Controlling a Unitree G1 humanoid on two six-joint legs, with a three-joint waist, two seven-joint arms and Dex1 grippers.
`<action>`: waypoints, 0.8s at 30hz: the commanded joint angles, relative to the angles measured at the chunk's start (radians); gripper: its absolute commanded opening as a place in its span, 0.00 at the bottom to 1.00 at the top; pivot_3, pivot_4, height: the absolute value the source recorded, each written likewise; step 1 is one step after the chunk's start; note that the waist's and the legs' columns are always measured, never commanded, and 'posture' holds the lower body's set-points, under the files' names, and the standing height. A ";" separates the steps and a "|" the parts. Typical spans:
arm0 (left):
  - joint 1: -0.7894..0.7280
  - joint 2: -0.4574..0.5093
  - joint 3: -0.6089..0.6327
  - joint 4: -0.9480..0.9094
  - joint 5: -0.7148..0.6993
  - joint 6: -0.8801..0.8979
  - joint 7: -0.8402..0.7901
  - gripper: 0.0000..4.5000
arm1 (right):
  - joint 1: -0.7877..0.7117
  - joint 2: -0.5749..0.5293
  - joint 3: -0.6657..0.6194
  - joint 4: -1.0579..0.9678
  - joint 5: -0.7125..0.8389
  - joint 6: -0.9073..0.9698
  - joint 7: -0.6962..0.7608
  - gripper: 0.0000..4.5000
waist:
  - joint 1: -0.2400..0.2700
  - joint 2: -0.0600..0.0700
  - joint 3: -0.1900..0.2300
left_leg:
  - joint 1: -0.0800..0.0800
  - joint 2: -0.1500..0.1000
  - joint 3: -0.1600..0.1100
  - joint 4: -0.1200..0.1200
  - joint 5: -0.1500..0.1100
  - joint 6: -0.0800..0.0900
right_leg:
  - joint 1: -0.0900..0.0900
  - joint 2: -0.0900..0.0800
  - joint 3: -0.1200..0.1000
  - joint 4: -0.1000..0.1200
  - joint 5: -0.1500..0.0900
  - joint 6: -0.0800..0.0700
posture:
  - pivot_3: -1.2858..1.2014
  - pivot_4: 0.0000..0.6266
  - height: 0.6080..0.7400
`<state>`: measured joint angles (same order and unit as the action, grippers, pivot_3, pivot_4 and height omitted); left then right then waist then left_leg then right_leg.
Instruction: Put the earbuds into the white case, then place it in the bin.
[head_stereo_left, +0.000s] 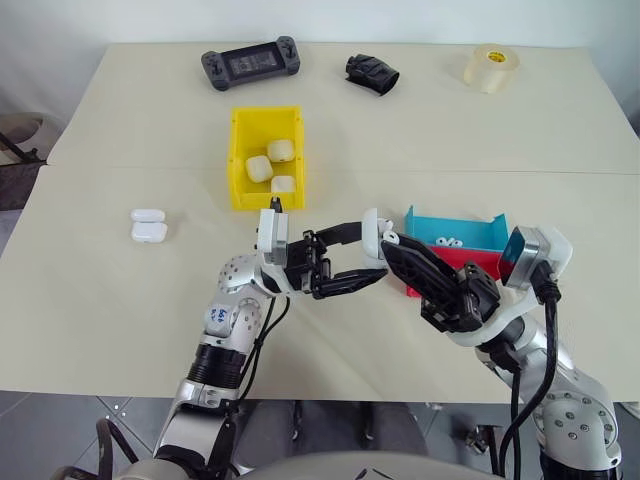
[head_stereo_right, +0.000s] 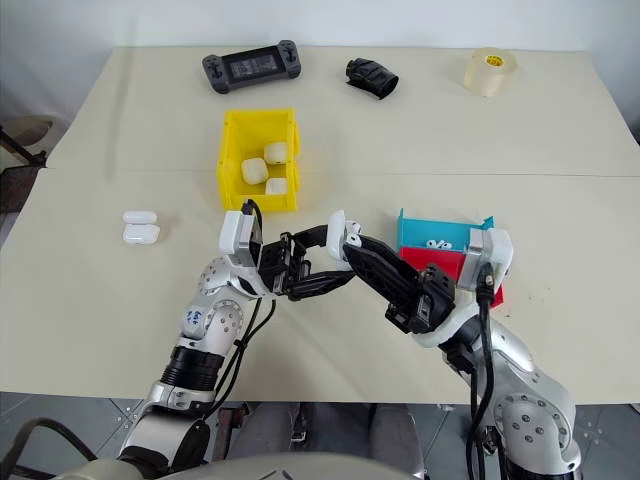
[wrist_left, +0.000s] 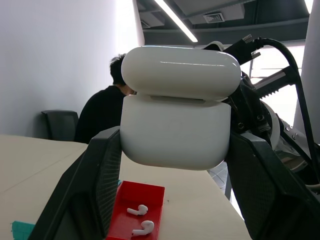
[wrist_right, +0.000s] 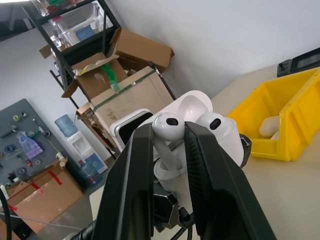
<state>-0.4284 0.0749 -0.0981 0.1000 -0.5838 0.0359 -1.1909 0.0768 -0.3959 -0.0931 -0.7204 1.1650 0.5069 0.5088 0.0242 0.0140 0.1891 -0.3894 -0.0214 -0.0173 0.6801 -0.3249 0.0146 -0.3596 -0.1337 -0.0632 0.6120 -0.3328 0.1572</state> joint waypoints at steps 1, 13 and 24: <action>-0.027 -0.026 0.029 -0.028 -0.034 -0.012 0.030 0.62 | 0.048 -0.029 0.008 0.004 -0.019 0.018 0.012 0.11 | 0.000 0.000 0.000 | 0.000 0.000 0.000 0.000 0.000 0.000 | 0.000 0.000 0.000 0.000 0.000 0.000 | 0.52 0.24 1.00; -0.016 -0.030 0.039 -0.033 -0.033 -0.019 0.025 0.62 | 0.067 -0.075 -0.004 0.006 -0.032 0.001 0.048 0.11 | 0.000 0.000 0.000 | 0.000 0.000 0.000 0.000 0.000 0.000 | 0.000 0.000 0.000 0.000 0.000 0.000 | 0.52 0.24 1.00; -0.016 -0.029 0.034 -0.025 -0.027 -0.025 -0.012 0.62 | 0.013 -0.146 0.009 -0.017 0.028 0.046 0.041 0.54 | 0.002 0.000 0.000 | 0.000 0.001 0.000 0.000 0.000 0.000 | 0.000 0.000 0.000 -0.001 0.000 0.000 | 0.52 0.24 1.00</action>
<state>-0.4329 0.0559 -0.0578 0.1074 -0.5899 0.0279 -1.1950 0.0928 -0.5381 -0.0777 -0.7107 1.1903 0.5550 0.5367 0.0262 0.0136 0.1893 -0.3897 -0.0209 -0.0174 0.6801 -0.3250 0.0147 -0.3593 -0.1339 -0.0636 0.6110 -0.3328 0.1572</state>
